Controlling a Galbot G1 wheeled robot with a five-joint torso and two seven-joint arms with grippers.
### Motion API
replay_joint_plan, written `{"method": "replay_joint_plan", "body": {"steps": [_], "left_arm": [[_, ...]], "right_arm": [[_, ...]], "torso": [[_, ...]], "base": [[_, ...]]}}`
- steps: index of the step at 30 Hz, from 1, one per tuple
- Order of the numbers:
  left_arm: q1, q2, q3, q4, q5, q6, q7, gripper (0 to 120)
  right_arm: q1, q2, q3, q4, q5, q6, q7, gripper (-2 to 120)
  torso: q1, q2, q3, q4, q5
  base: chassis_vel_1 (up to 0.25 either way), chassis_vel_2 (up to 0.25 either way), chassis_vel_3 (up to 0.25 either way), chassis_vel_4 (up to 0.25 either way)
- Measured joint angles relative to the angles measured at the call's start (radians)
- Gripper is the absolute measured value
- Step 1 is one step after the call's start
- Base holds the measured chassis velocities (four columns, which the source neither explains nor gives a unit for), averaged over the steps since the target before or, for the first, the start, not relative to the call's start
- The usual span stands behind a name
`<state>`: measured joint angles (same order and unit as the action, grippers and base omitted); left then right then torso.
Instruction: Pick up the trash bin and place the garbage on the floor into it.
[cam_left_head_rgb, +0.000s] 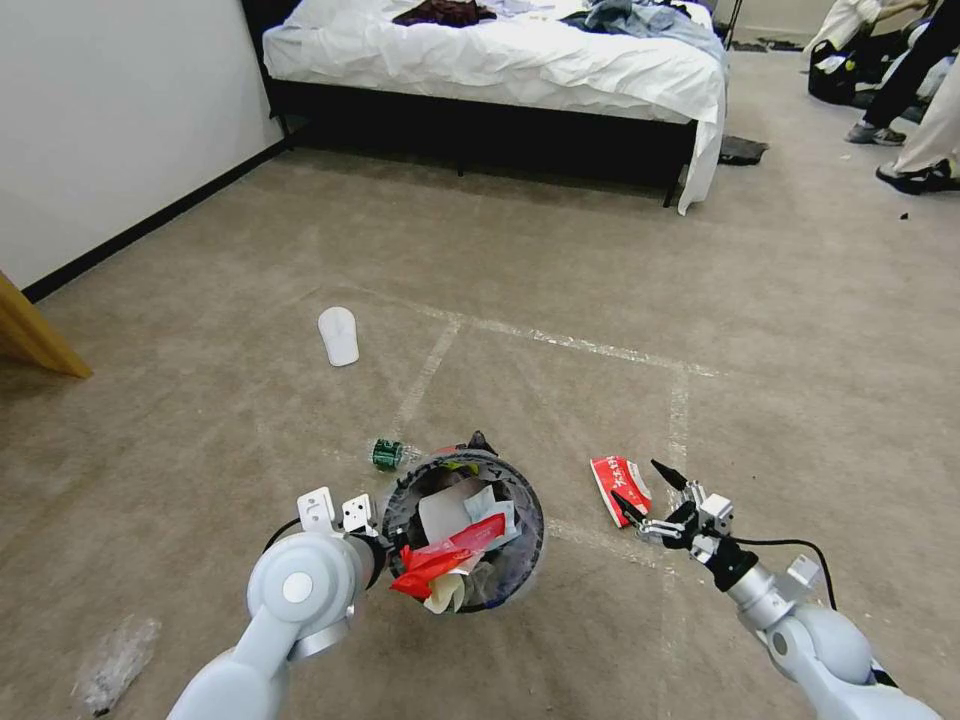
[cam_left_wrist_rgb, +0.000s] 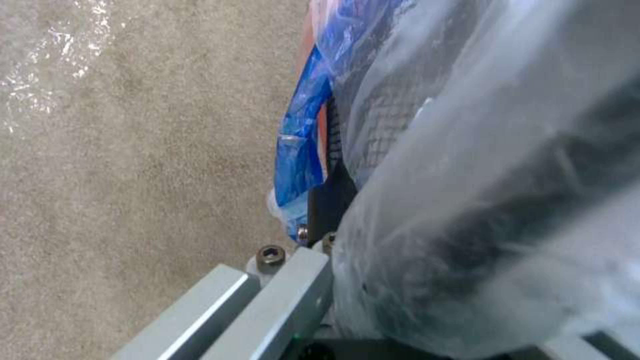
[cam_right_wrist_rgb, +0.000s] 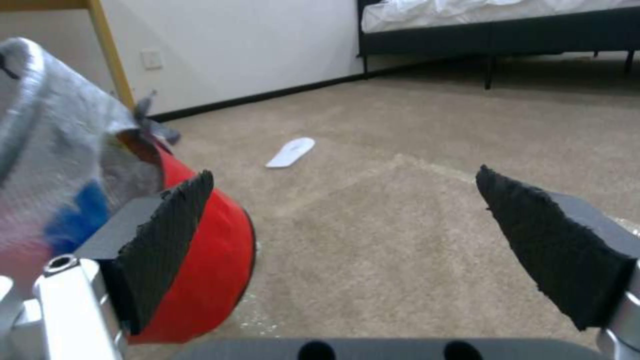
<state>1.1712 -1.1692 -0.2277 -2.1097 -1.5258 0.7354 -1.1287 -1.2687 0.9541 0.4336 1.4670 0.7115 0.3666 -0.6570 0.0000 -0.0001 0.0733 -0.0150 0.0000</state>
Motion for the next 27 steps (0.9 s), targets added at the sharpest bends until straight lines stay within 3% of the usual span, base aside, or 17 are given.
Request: {"method": "replay_joint_plan", "body": {"steps": [7,11,15,27], "left_arm": [[-0.035,0.015,0.002,0.031,-0.025,0.000,-0.003,0],[-0.060,0.018,0.015,0.058,-0.034,0.000,0.000,0],[-0.081,0.023,0.024,0.089,-0.039,0.000,0.012,0],[-0.094,0.021,0.033,0.122,-0.032,0.000,0.053,0]], "right_arm": [[0.119,-0.049,-0.059,-0.081,0.060,-0.045,0.014,100],[0.136,-0.068,-0.067,-0.101,0.090,-0.070,0.022,100],[0.157,-0.091,-0.077,-0.135,0.115,-0.114,0.043,100],[0.242,-0.118,-0.158,-0.256,0.141,-0.222,0.099,100]], "torso": [[0.000,0.000,0.000,0.0006,0.0001],[0.000,0.000,0.000,-0.0004,-0.0001],[0.000,0.000,0.000,0.0002,0.0001],[0.000,0.000,0.000,0.0002,0.0001]], "base": [[0.000,0.000,0.000,0.000],[0.000,0.000,0.000,0.000],[0.000,0.000,0.000,0.000],[0.000,0.000,0.000,0.000]]}}
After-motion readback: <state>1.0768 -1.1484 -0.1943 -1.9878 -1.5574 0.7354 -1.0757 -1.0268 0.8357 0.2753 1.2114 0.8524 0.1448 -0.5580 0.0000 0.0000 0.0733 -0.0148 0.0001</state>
